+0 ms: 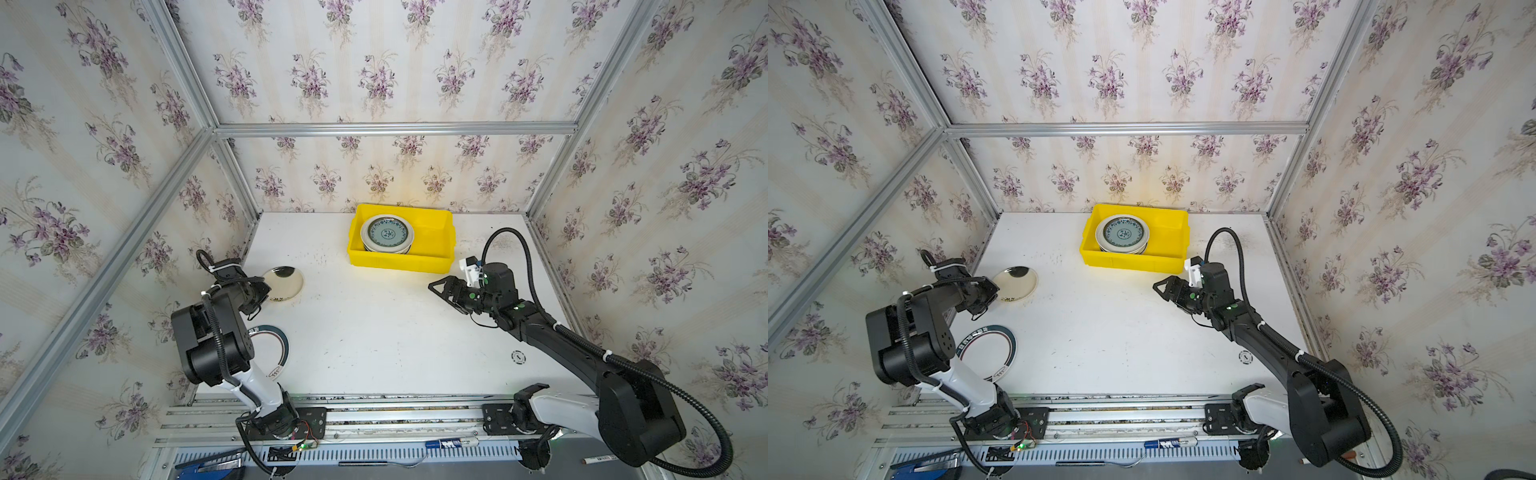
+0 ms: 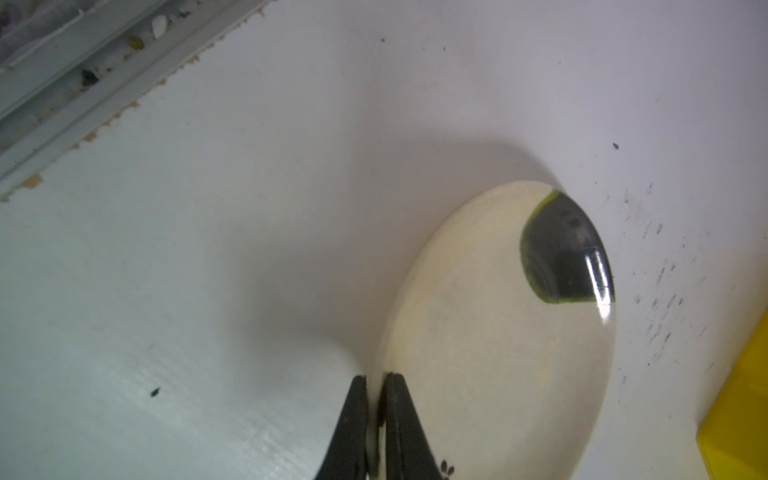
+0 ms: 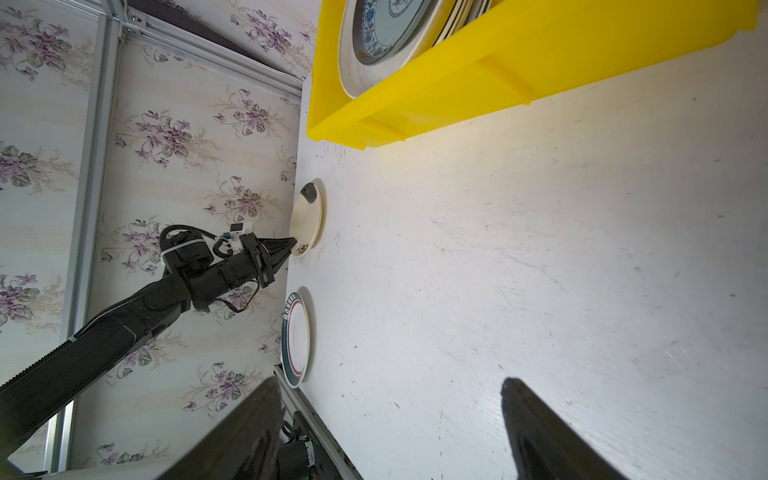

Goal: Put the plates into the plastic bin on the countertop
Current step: 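Lower the left gripper onto the small cream dish's edge and close it, then lift the cream dish upright with the left gripper toward the bin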

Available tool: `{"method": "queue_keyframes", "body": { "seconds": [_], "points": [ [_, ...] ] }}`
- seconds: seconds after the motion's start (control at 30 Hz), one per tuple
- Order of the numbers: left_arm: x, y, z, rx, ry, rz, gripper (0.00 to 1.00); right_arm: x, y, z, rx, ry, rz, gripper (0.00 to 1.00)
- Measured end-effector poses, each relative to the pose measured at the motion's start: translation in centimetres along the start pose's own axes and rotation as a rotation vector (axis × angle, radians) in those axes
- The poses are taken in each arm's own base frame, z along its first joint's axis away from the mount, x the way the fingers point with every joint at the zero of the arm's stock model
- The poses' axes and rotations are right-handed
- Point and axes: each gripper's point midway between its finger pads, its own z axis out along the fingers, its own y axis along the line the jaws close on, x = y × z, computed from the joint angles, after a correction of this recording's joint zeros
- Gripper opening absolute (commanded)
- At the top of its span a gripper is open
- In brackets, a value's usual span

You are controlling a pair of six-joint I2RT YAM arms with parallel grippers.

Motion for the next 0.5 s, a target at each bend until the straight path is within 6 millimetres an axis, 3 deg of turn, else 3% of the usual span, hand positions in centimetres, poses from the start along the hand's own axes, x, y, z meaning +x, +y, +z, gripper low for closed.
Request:
{"method": "queue_keyframes", "body": {
  "seconds": [0.23, 0.5],
  "points": [
    [-0.1, -0.3, -0.1, 0.012, 0.0, 0.003, 0.0, -0.1, 0.1, -0.1, -0.002, -0.007, 0.0, 0.85],
    [-0.6, -1.1, -1.9, 0.038, -0.038, 0.013, 0.0, -0.1, 0.1, -0.5, -0.002, -0.024, 0.0, 0.87]
  ]
}}
